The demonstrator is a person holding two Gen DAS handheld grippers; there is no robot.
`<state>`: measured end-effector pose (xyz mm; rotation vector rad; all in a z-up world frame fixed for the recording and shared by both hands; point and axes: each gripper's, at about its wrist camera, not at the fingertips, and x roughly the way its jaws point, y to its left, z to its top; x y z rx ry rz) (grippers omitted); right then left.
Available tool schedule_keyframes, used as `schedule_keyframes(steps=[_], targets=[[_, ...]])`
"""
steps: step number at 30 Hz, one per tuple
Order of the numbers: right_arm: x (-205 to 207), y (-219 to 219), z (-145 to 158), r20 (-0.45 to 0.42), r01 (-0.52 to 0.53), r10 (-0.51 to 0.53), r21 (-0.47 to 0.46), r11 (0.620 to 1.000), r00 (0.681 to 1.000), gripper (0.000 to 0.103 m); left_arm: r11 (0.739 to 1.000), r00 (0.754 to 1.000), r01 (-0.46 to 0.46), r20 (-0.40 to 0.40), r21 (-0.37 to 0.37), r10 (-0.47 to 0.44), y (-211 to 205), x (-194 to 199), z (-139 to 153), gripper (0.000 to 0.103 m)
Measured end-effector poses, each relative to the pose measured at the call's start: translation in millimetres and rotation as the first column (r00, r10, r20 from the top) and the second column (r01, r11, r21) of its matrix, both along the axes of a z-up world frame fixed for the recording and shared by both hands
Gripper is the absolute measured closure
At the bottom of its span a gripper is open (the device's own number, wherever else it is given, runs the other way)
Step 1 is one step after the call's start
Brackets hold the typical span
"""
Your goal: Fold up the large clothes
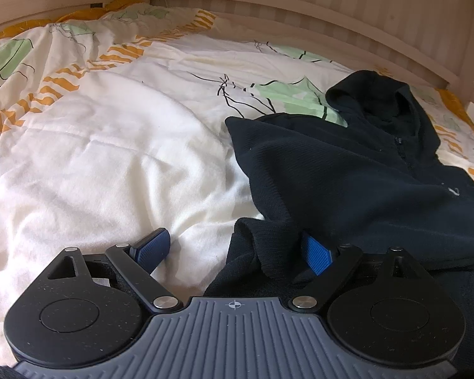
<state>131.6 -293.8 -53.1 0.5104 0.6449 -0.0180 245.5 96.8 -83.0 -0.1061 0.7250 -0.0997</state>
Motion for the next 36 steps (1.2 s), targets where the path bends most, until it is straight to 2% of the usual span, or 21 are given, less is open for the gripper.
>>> schedule_keyframes(steps=[1,2,3,5,7,8,9,13,14,20,22,24,25,26,27,31,32,36], targets=[[1.5,0.1,-0.4,-0.002,-0.006,0.006,0.006,1.0,1.0,0.007,1.0,1.0,0.0,-0.004,-0.011,0.0,1.6,0.5,2.9,0.014],[4.9,-0.5,-1.1,-0.004,-0.013,0.013,0.011,1.0,1.0,0.02,1.0,1.0,-0.005,-0.01,-0.029,0.005,3.4,0.3,6.3,0.014],[8.8,-0.9,-1.6,-0.008,-0.02,0.02,0.015,1.0,1.0,0.037,0.999,1.0,-0.014,-0.014,-0.051,0.014,5.7,-0.4,11.0,0.014],[15.2,0.9,-1.3,-0.026,-0.024,0.024,0.0,1.0,0.999,0.055,0.997,1.0,-0.021,0.0,-0.08,0.021,6.8,-3.4,22.2,0.014],[20.7,6.0,3.4,-0.039,-0.036,0.034,-0.046,0.998,0.999,0.069,0.998,0.999,-0.004,0.033,-0.068,0.006,1.0,-4.6,37.5,0.014],[20.1,8.4,8.3,-0.023,-0.049,0.048,-0.067,0.997,0.999,0.085,0.999,0.999,0.016,0.053,-0.049,-0.013,-5.2,-3.5,46.2,0.014],[17.5,10.8,16.0,0.007,-0.063,0.064,-0.094,0.994,0.998,0.087,0.999,0.997,0.031,0.066,-0.031,-0.029,-10.7,-1.7,52.3,0.014],[-2.8,8.6,39.6,0.129,-0.009,0.031,-0.168,0.986,0.991,0.088,0.998,0.994,0.07,0.086,0.002,-0.07,-35.9,13.2,62.5,0.014],[-4.3,6.8,38.7,0.123,0.008,0.015,-0.182,0.983,0.992,0.088,0.997,0.994,0.076,0.079,0.004,-0.076,-41.7,17.8,60.0,0.014],[1.9,2.7,-0.5,-0.057,0.017,-0.034,-0.276,0.961,0.998,0.082,0.991,0.995,0.1,-0.033,0.084,-0.097,-66.0,38.6,20.5,0.014],[-2.3,1.9,-5.5,-0.054,0.024,-0.04,-0.268,0.963,0.998,0.082,0.987,0.994,0.103,-0.043,0.12,-0.099,-68.1,40.0,5.8,0.01],[-5.5,6.3,-3.3,-0.038,0.038,-0.051,-0.287,0.957,0.998,0.08,0.987,0.996,0.094,-0.01,0.127,-0.093,-66.1,35.6,-1.2,0.006],[-9.2,7.7,-0.7,-0.021,0.049,-0.058,-0.301,0.952,0.998,0.075,0.989,0.996,0.084,0.0,0.121,-0.085,-64.7,33.7,-3.0,0.005],[-12.8,12.1,3.5,0.007,0.065,-0.066,-0.312,0.948,0.998,0.057,0.99,0.997,0.079,0.008,0.116,-0.08,-63.5,32.1,-4.2,0.004],[-16.1,16.3,8.0,0.04,0.085,-0.076,-0.327,0.941,0.996,0.045,0.99,0.997,0.075,0.015,0.116,-0.078,-62.9,30.2,-4.6,0.002],[-17.6,33.1,23.5,0.129,0.108,-0.064,-0.377,0.92,0.99,0.03,0.993,0.998,0.053,0.02,0.102,-0.055,-61.2,28.1,-6.2,0.0],[-13.5,37.8,26.0,0.134,0.094,-0.046,-0.379,0.921,0.99,0.021,0.994,0.998,0.053,0.02,0.1,-0.055,-60.7,27.6,-5.8,0.0],[1.7,48.9,24.0,0.13,0.039,0.009,-0.363,0.931,0.991,0.014,0.994,0.998,0.057,0.02,0.089,-0.059,-58.2,26.5,-5.6,0.0]])
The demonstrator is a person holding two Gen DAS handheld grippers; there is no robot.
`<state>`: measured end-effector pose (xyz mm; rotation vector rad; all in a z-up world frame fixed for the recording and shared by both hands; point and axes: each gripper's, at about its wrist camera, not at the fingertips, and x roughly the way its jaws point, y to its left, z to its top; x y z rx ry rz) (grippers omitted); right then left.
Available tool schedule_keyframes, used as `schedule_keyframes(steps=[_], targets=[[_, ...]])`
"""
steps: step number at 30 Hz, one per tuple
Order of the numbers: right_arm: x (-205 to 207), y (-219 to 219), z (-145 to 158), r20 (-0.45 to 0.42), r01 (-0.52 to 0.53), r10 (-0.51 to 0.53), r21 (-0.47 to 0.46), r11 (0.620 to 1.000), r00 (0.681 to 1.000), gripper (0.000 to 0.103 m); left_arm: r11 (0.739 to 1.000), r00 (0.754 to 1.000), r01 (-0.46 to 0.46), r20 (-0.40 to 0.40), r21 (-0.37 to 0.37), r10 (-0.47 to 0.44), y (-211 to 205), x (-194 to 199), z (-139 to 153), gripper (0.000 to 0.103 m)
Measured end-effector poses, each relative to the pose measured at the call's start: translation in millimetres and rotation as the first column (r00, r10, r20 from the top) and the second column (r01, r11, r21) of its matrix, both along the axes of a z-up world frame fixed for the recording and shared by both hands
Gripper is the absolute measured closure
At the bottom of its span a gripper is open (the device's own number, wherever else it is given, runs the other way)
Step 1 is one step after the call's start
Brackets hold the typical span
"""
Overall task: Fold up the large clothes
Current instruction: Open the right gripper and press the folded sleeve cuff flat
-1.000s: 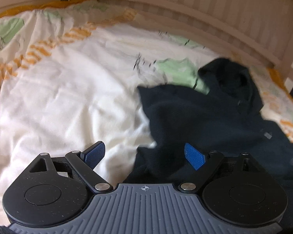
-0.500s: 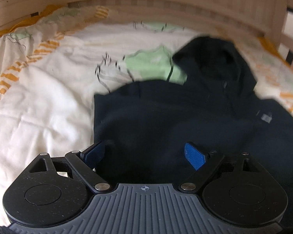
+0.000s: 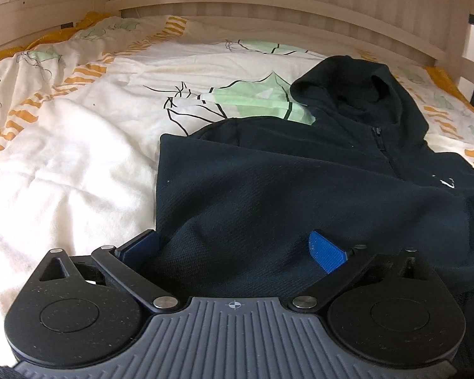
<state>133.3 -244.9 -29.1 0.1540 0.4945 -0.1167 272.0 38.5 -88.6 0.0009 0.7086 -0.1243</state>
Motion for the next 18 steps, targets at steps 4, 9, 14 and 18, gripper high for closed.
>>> schedule_keyframes(steps=[4,9,14,18], targets=[[14.4,6.5,-13.3,-0.059,-0.028,0.027,-0.012,1.0,0.998,0.012,0.999,1.0,0.002,-0.005,-0.037,-0.003,5.8,-0.4,-1.7,0.0],[18.4,0.4,-34.8,-0.142,0.0,0.001,0.007,1.0,0.99,0.011,0.999,1.0,0.003,-0.001,-0.045,-0.003,6.3,-0.9,-2.4,0.0],[16.2,-6.6,-46.9,-0.142,-0.005,0.015,0.075,0.997,0.99,0.001,0.999,1.0,0.003,0.003,-0.049,-0.003,7.3,-0.9,-3.6,0.0],[15.3,-6.7,-51.1,-0.127,-0.011,0.022,0.086,0.996,0.992,0.0,0.999,1.0,-0.001,0.004,-0.054,0.002,7.7,-0.7,-5.6,0.0]])
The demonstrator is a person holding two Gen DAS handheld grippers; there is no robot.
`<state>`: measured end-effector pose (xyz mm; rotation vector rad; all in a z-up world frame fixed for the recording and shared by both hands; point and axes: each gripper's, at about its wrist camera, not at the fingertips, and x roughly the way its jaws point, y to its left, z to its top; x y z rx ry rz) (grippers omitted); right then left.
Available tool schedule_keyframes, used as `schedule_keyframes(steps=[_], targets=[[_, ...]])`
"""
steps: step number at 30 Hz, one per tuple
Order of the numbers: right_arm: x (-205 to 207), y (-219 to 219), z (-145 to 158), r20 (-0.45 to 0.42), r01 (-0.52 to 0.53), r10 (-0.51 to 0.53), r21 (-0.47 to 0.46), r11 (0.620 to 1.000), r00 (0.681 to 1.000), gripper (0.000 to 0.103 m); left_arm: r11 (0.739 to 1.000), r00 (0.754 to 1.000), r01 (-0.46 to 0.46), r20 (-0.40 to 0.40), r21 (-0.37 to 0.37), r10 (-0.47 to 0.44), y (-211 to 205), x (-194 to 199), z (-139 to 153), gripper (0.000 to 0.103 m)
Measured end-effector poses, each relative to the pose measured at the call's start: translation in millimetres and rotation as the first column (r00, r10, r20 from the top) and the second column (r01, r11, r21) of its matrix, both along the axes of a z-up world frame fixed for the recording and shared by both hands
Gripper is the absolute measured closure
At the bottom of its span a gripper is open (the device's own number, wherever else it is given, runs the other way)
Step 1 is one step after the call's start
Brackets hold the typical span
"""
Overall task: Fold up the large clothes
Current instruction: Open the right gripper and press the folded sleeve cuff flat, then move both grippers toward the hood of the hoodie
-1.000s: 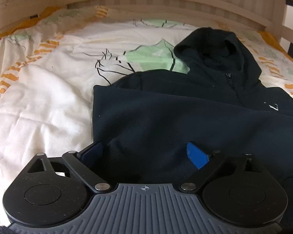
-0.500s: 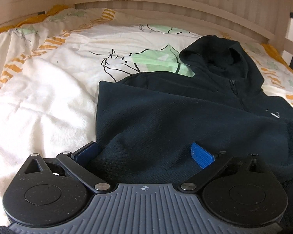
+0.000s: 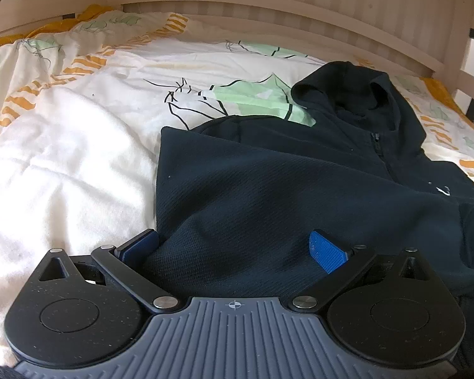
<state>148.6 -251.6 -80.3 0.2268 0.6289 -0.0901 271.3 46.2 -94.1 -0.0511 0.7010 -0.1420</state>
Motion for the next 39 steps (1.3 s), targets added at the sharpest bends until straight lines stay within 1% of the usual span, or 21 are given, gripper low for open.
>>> schedule_keyframes(steps=[3,15,19,22,24,27,31,33,36,39], targets=[[-1.6,-3.3,-0.6,0.009,-0.001,0.001,0.026,1.0,1.0,0.0,1.0,1.0,-0.003,0.005,0.006,0.003,-1.2,-0.9,-0.5,0.0],[-1.6,-4.1,-0.4,0.011,-0.004,0.004,0.035,0.999,1.0,0.0,1.0,1.0,-0.006,0.005,0.014,0.006,-1.8,-0.2,-1.1,0.0],[-1.0,-3.3,1.7,0.003,-0.006,0.006,0.033,0.999,1.0,0.0,1.0,1.0,-0.003,-0.017,0.019,0.004,-2.2,2.4,2.6,0.0],[-1.5,-6.0,8.3,-0.017,-0.026,0.026,0.038,0.999,1.0,0.001,1.0,0.997,0.005,-0.072,0.0,-0.005,2.8,4.2,12.0,0.002],[-2.9,-8.2,15.8,-0.041,-0.051,0.053,0.038,0.998,0.998,0.001,1.0,0.996,0.002,-0.088,-0.021,-0.004,7.0,0.9,22.7,0.003],[-10.6,-11.5,31.7,-0.032,-0.073,0.073,-0.006,0.997,0.997,0.001,0.999,0.997,0.008,-0.074,-0.049,-0.012,11.8,-5.0,46.3,0.003],[-7.8,-17.1,59.3,0.016,-0.097,0.098,-0.06,0.993,0.995,0.001,0.998,0.998,0.053,-0.029,-0.044,-0.054,5.2,3.6,78.5,0.003],[3.3,-18.9,72.6,0.04,-0.106,0.109,-0.069,0.992,0.993,0.001,0.996,0.997,0.075,-0.02,-0.045,-0.076,-2.1,17.1,89.4,0.003],[27.4,-17.1,86.5,0.06,-0.131,0.136,-0.085,0.988,0.989,0.001,0.994,0.995,0.101,-0.007,-0.047,-0.102,-14.2,40.8,97.7,0.003],[59.8,-12.6,93.7,0.073,-0.142,0.151,-0.121,0.982,0.986,0.001,0.992,0.992,0.123,0.017,-0.013,-0.123,-30.4,65.7,98.4,0.003]])
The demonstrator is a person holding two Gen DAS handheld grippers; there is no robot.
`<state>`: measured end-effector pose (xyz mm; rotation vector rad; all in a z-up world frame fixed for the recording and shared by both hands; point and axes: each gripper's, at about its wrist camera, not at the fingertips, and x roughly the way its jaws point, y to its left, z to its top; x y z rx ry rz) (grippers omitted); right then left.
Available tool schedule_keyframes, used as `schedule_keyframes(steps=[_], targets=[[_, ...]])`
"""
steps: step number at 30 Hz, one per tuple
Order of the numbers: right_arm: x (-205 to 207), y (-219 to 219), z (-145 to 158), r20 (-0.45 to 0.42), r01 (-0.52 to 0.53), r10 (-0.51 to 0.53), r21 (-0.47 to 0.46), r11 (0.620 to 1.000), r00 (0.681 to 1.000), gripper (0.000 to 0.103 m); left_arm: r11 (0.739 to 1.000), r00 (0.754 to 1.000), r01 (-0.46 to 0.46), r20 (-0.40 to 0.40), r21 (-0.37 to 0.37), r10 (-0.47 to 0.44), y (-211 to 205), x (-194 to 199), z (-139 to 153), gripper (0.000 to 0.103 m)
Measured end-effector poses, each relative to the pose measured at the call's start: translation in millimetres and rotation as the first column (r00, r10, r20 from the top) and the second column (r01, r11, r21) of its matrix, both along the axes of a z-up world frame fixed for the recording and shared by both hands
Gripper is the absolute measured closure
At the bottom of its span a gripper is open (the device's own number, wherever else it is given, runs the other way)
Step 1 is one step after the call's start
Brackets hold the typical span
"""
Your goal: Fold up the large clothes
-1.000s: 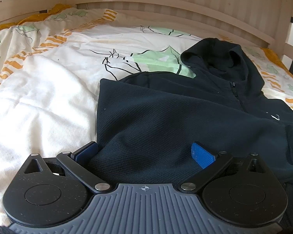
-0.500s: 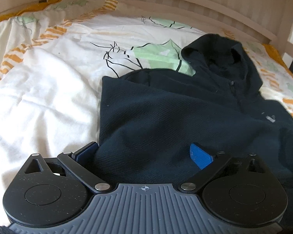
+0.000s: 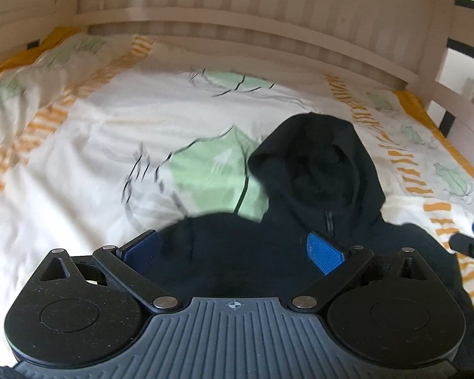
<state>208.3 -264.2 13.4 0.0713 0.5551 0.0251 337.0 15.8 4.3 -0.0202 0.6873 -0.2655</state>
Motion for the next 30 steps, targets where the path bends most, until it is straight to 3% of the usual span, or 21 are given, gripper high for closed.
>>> schedule_keyframes(steps=[4,12,20,22,24,25,27,30], targets=[[38.9,7.8,-0.5,0.025,-0.012,0.013,-0.053,0.999,1.0,0.001,0.999,1.0,0.015,0.018,0.035,-0.016,-21.2,29.0,-8.4,0.003],[121.6,19.5,-20.3,0.002,0.019,-0.019,-0.058,0.998,1.0,0.001,0.993,0.999,0.053,0.006,0.108,-0.054,-49.2,85.9,-32.5,0.003],[168.6,23.5,-42.9,-0.045,0.069,-0.074,-0.111,0.991,0.996,0.002,0.983,0.997,0.06,0.031,0.176,-0.066,-70.7,127.7,-46.3,0.003],[174.3,19.2,-49.4,-0.07,0.083,-0.093,-0.131,0.988,0.993,0.005,0.976,0.996,0.067,0.035,0.206,-0.076,-77.8,136.2,-51.1,0.003],[174.8,9.0,-50.4,-0.074,0.098,-0.111,-0.162,0.982,0.991,0.02,0.968,0.997,0.061,0.035,0.245,-0.072,-83.1,143.9,-56.0,0.003],[171.9,-0.7,-49.0,-0.062,0.126,-0.137,-0.164,0.978,0.989,0.019,0.965,0.997,0.059,0.035,0.255,-0.07,-84.2,147.0,-58.0,0.003],[164.0,-27.8,-49.2,-0.055,0.186,-0.192,-0.107,0.977,0.98,0.016,0.963,0.997,0.052,0.041,0.264,-0.065,-84.8,151.0,-60.9,0.003],[158.1,-61.3,-60.1,-0.107,0.192,-0.192,-0.011,0.981,0.976,0.016,0.96,0.997,0.045,0.052,0.275,-0.061,-85.7,157.0,-62.4,0.003]])
